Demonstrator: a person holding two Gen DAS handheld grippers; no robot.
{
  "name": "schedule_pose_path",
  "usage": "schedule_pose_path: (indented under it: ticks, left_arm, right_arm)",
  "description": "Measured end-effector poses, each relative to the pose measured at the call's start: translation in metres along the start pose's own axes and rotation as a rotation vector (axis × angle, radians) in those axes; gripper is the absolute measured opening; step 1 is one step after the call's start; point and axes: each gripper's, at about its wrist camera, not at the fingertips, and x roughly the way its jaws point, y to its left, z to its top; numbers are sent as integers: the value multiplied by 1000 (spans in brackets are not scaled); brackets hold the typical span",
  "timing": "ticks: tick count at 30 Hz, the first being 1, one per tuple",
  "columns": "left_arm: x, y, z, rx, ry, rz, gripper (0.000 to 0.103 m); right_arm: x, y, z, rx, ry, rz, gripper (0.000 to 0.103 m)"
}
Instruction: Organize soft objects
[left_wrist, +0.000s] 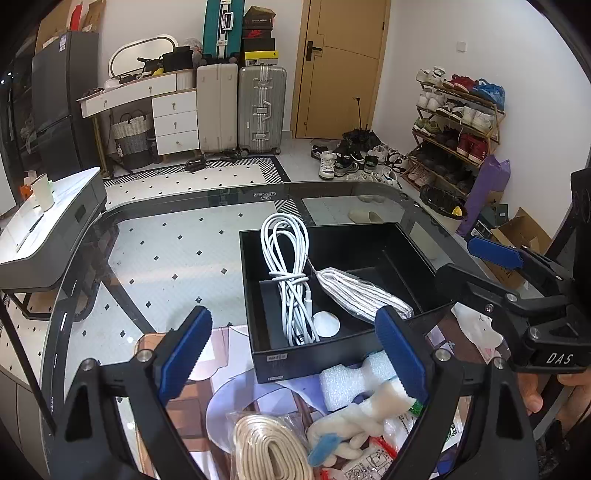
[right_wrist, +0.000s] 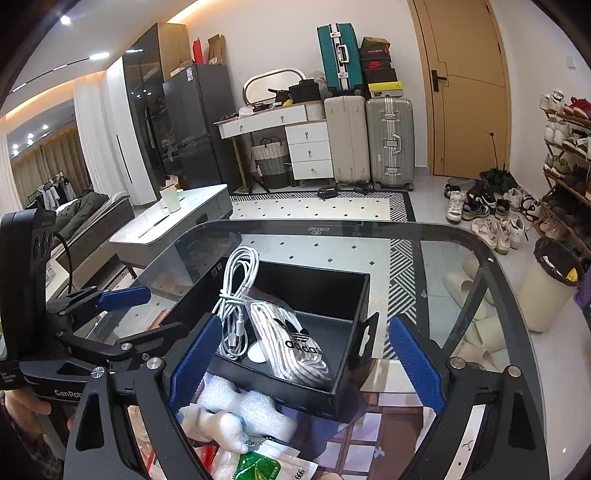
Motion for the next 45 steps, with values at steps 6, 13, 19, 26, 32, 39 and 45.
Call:
schedule_pose_path:
  ticks: [6, 13, 19, 26, 32, 39, 45]
  left_arm:
    - [-11, 4, -12, -26, -27, 17, 91]
    - [-14, 5, -21, -45, -38, 31, 91]
    - [-19, 7, -28, -51, -62, 44, 101]
    - [-24, 10, -41, -61, -102, 64, 103]
    - [-22, 16, -53, -70, -113, 79, 103]
    - [-23, 23, -63, -81, -140, 77, 103]
    - [-27, 20, -73, -73, -164, 79, 103]
  right_arm:
    - [-23, -5, -10, 17, -99, -24, 97]
    - [-41, -9, -23, 26, -148, -45, 99]
    - [-43, -14, -33, 37, -145, -57, 101]
    - [-47, -15, -45, 40, -168, -78, 102]
    - [-46, -15, -51, 36, -173, -71, 102]
    - [-46, -14, -56, 29, -175, -65, 102]
    - [-44, -12, -60, 24, -171, -62, 102]
